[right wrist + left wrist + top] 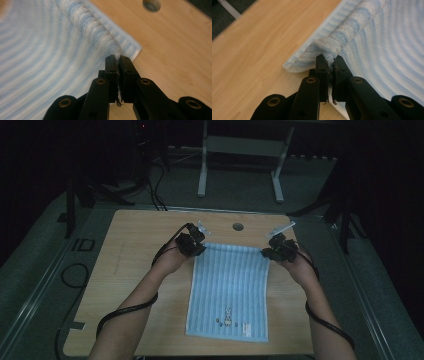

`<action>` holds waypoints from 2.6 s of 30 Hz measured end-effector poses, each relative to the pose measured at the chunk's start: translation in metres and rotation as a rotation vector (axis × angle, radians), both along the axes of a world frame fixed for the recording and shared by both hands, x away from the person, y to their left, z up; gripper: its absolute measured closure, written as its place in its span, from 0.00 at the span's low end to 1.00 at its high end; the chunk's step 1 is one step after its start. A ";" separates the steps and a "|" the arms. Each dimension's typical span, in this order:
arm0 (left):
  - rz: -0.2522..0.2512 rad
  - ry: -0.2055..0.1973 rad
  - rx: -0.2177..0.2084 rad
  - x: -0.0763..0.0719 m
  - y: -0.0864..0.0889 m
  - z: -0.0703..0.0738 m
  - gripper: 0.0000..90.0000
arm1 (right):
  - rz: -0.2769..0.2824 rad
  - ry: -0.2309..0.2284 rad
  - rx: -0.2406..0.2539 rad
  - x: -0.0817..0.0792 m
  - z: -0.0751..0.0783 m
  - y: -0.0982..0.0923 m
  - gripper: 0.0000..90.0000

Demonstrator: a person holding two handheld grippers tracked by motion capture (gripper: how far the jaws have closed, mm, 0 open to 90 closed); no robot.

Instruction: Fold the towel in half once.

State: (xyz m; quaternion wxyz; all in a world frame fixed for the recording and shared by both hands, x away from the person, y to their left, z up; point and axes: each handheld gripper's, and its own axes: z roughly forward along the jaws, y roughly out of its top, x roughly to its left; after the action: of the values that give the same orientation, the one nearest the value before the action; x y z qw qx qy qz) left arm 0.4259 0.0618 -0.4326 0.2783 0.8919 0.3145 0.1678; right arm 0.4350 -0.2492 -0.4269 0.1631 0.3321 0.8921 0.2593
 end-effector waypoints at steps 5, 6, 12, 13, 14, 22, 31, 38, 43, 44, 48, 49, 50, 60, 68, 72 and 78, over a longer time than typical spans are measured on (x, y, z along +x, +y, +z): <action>-0.054 0.017 -0.011 -0.024 0.011 -0.017 0.93 | 0.051 0.007 0.002 -0.024 -0.003 0.001 0.95; -0.063 0.021 -0.004 -0.030 0.013 -0.022 0.93 | 0.056 0.016 0.005 -0.031 -0.008 0.001 0.95; -0.145 0.081 0.036 -0.063 0.017 -0.055 0.91 | 0.105 0.065 -0.003 -0.075 -0.048 0.004 0.95; -0.154 0.091 0.031 -0.067 0.018 -0.059 0.91 | 0.106 0.078 -0.010 -0.079 -0.055 0.004 0.95; -0.160 0.098 0.034 -0.071 0.018 -0.064 0.91 | 0.107 0.092 -0.004 -0.083 -0.061 0.003 0.95; -0.196 0.172 0.024 -0.086 0.022 -0.089 0.88 | 0.127 0.157 0.003 -0.095 -0.086 0.001 0.94; -0.214 0.210 0.010 -0.101 0.020 -0.098 0.83 | 0.128 0.170 -0.006 -0.102 -0.098 -0.001 0.90; -0.217 0.233 0.005 -0.106 0.026 -0.083 0.69 | 0.147 0.153 -0.004 -0.108 -0.075 -0.006 0.79; -0.136 0.178 0.021 -0.094 0.038 -0.064 0.52 | 0.112 0.108 0.028 -0.098 -0.051 -0.016 0.73; -0.122 0.177 0.015 -0.090 0.040 -0.061 0.50 | 0.103 0.104 0.030 -0.094 -0.047 -0.017 0.73; -0.074 0.180 0.003 -0.072 0.045 -0.056 0.45 | 0.069 0.108 0.030 -0.071 -0.040 -0.018 0.71; -0.059 0.176 0.006 -0.068 0.046 -0.055 0.45 | 0.061 0.115 0.025 -0.065 -0.039 -0.017 0.69; -0.059 0.176 0.006 -0.068 0.046 -0.055 0.45 | 0.061 0.115 0.025 -0.065 -0.039 -0.017 0.69; 0.080 0.194 0.014 -0.018 0.040 -0.065 0.45 | -0.063 0.198 -0.042 0.007 -0.049 0.018 0.61; 0.125 0.222 0.053 0.003 0.035 -0.081 0.45 | -0.136 0.242 -0.109 0.034 -0.076 0.033 0.59; 0.131 0.236 0.069 0.009 0.031 -0.090 0.45 | -0.165 0.258 -0.120 0.042 -0.090 0.036 0.60; 0.123 0.247 0.061 0.011 0.027 -0.097 0.46 | -0.155 0.283 -0.100 0.043 -0.094 0.037 0.79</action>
State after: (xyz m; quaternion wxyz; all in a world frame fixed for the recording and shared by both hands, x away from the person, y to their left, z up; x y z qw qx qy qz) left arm 0.4367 0.0885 -0.5301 0.1995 0.8929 0.3950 0.0831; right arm 0.4784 -0.2119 -0.5212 0.0716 0.4244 0.8898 0.1516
